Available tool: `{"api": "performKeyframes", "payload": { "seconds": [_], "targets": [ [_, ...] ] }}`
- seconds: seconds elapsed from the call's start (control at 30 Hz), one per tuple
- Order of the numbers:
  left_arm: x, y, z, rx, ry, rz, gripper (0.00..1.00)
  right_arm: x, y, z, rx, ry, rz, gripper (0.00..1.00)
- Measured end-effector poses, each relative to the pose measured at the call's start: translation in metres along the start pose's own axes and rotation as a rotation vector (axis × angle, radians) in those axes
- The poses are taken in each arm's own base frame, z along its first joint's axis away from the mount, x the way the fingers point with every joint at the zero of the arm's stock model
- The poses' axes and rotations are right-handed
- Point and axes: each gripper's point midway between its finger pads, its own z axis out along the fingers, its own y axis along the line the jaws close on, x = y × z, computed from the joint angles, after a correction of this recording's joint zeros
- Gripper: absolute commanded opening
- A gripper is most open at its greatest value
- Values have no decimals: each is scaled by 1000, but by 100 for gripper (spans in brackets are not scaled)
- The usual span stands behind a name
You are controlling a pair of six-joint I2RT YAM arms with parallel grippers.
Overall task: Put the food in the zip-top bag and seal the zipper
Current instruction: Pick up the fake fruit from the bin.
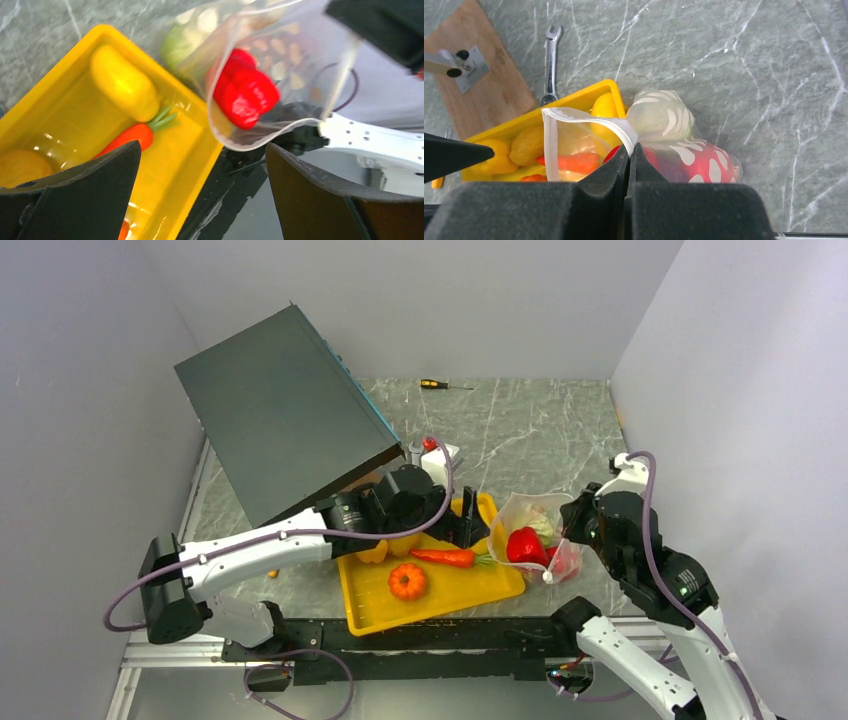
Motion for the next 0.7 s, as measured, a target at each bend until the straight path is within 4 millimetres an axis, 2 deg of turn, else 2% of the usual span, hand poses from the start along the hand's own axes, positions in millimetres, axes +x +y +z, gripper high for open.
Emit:
{"api": "performKeyframes", "payload": {
  "seconds": [0.1, 0.23, 0.37, 0.5, 0.7],
  "targets": [
    [16, 17, 5, -60, 40, -1, 98, -5, -6, -6, 11, -35, 22, 0],
    [31, 31, 18, -115, 74, -29, 89, -9, -12, -12, 22, -71, 46, 0],
    [53, 50, 40, -206, 135, -111, 87, -9, -13, -12, 25, -76, 50, 0],
    [75, 67, 73, -322, 201, -207, 85, -9, -13, -12, 24, -75, 51, 0],
    [93, 93, 92, -451, 202, -294, 78, -8, -15, -16, 23, -77, 63, 0]
  ]
}}
